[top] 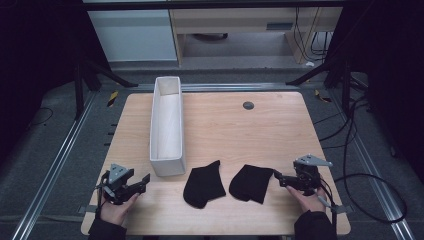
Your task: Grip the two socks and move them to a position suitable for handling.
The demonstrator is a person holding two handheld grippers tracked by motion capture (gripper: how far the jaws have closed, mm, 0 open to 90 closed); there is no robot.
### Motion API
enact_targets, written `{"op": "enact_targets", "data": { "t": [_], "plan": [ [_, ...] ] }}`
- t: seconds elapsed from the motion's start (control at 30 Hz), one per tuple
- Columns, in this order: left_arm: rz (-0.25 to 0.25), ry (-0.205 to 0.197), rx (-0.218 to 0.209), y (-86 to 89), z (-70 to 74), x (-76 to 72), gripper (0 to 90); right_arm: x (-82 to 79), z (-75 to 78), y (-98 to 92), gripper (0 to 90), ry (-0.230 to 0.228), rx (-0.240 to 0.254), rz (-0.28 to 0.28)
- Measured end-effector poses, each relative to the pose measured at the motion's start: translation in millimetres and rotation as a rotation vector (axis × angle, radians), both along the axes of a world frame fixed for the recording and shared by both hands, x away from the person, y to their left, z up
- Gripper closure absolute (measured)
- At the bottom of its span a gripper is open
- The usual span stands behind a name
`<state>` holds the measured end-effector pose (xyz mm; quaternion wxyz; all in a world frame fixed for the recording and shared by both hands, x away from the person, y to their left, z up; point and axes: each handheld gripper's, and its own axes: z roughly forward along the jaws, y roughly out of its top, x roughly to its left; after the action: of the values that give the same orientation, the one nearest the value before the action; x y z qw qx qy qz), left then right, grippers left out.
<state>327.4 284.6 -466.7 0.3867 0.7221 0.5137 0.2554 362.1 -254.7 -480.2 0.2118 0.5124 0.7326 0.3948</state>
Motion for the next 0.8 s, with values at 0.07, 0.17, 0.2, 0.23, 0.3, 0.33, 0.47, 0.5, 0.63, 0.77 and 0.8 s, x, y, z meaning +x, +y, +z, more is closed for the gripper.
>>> {"op": "enact_targets", "data": {
  "t": [0.07, 0.17, 0.2, 0.23, 0.3, 0.33, 0.47, 0.5, 0.63, 0.77, 0.8],
  "plan": [
    [-0.007, -0.001, 0.005, -2.2, 0.5, -1.0, 34.2, -1.0, 0.6, 2.1, 17.2, -0.006, -0.003, 0.012],
    [-0.039, -0.008, 0.009, -13.5, 2.3, -5.8, 35.8, -5.1, 4.2, 9.8, 19.2, -0.015, -0.001, 0.038],
    [-0.039, -0.008, 0.009, -13.5, 2.3, -5.8, 36.1, -5.1, 4.2, 9.8, 19.2, -0.015, -0.001, 0.038],
    [-0.053, -0.008, 0.010, -17.2, 2.6, -7.1, 36.1, -6.2, 4.8, 11.1, 20.3, -0.018, -0.004, 0.041],
    [-0.088, -0.009, 0.020, -26.0, 2.8, -9.6, 37.3, -11.3, 7.9, 17.2, 24.0, -0.029, -0.007, 0.055],
    [-0.101, -0.009, 0.024, -29.2, 3.1, -10.3, 37.6, -13.0, 9.2, 19.3, 25.0, -0.036, -0.014, 0.066],
    [-0.131, -0.012, 0.025, -38.7, 4.5, -14.1, 38.8, -20.2, 12.3, 26.8, 29.6, -0.053, -0.010, 0.103],
    [-0.153, -0.009, 0.029, -45.2, 4.8, -16.3, 39.2, -25.5, 13.0, 32.4, 32.8, -0.057, -0.028, 0.144],
    [-0.186, -0.007, 0.035, -55.8, 5.6, -18.2, 40.6, -34.0, 11.9, 40.0, 38.0, -0.044, -0.046, 0.208],
    [-0.226, -0.013, 0.053, -68.8, 8.5, -20.2, 42.0, -39.8, 11.1, 44.3, 43.5, -0.026, -0.050, 0.252],
    [-0.240, -0.009, 0.057, -71.5, 9.2, -20.8, 42.7, -41.3, 10.4, 45.0, 44.7, -0.021, -0.048, 0.257]
  ]
}}
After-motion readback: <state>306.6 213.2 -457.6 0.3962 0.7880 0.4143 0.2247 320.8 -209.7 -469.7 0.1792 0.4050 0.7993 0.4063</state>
